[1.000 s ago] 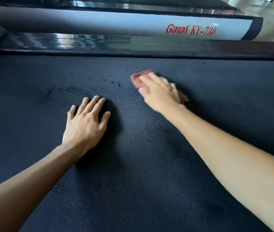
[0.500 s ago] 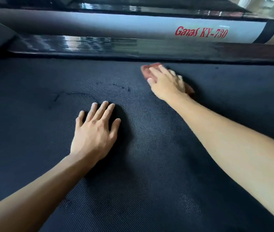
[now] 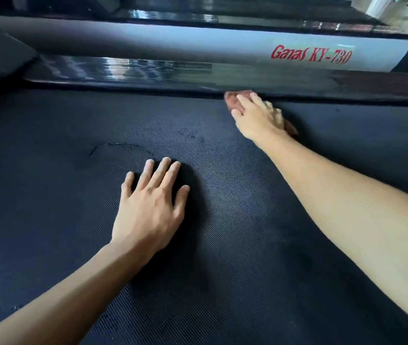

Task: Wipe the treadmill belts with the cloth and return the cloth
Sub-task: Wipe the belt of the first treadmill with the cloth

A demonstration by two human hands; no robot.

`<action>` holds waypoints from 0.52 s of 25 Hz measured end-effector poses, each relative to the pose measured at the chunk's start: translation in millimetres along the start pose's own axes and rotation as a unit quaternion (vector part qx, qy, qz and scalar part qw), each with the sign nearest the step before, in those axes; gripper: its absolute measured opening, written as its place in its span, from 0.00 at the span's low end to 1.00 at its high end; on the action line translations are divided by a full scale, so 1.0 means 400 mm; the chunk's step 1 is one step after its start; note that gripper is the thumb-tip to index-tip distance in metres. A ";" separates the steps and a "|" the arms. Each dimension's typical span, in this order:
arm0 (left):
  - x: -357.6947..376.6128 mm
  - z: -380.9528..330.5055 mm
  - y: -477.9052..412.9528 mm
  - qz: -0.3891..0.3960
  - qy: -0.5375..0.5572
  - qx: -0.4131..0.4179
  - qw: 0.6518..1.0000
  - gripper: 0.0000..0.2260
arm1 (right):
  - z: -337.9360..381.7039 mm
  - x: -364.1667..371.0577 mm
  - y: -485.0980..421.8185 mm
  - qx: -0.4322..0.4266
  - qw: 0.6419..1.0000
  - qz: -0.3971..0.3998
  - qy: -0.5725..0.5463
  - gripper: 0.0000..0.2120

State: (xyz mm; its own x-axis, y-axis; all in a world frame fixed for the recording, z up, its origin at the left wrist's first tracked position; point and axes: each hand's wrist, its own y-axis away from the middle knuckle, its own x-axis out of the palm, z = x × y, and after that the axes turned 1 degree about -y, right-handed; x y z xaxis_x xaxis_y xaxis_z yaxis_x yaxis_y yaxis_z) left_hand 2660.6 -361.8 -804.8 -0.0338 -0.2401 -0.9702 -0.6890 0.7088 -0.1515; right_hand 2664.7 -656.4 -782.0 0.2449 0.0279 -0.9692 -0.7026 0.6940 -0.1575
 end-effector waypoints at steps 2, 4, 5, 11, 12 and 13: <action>0.003 0.004 -0.003 0.002 0.001 0.003 1.000 0.29 | 0.095 0.031 -0.010 -0.076 0.997 0.009 -0.011 0.24; 0.002 0.005 -0.004 0.002 -0.001 0.005 1.000 0.29 | 0.136 0.022 0.082 -0.195 0.981 0.016 -0.009 0.25; 0.002 0.006 -0.003 -0.001 -0.003 0.007 1.000 0.29 | 0.115 0.008 0.136 -0.241 0.970 0.021 -0.018 0.25; 0.001 0.002 -0.002 0.001 0.003 0.005 1.000 0.29 | -0.069 -0.057 0.115 -0.185 0.982 0.009 -0.033 0.23; -0.001 -0.001 -0.001 0.002 0.006 0.006 1.000 0.29 | -0.036 -0.038 0.064 -0.139 0.990 0.005 -0.027 0.23; -0.002 -0.004 0.000 0.002 0.011 0.007 1.000 0.29 | 0.016 -0.017 0.026 -0.108 0.994 0.005 -0.017 0.23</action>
State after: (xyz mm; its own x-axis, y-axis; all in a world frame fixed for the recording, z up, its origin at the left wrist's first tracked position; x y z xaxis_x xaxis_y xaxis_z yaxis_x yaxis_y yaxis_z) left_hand 2659.5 -362.7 -803.6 -0.0538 -0.2517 -0.9663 -0.6792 0.7186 -0.1494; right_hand 2660.0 -644.7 -775.8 0.2566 0.0619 -0.9645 -0.8320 0.5221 -0.1878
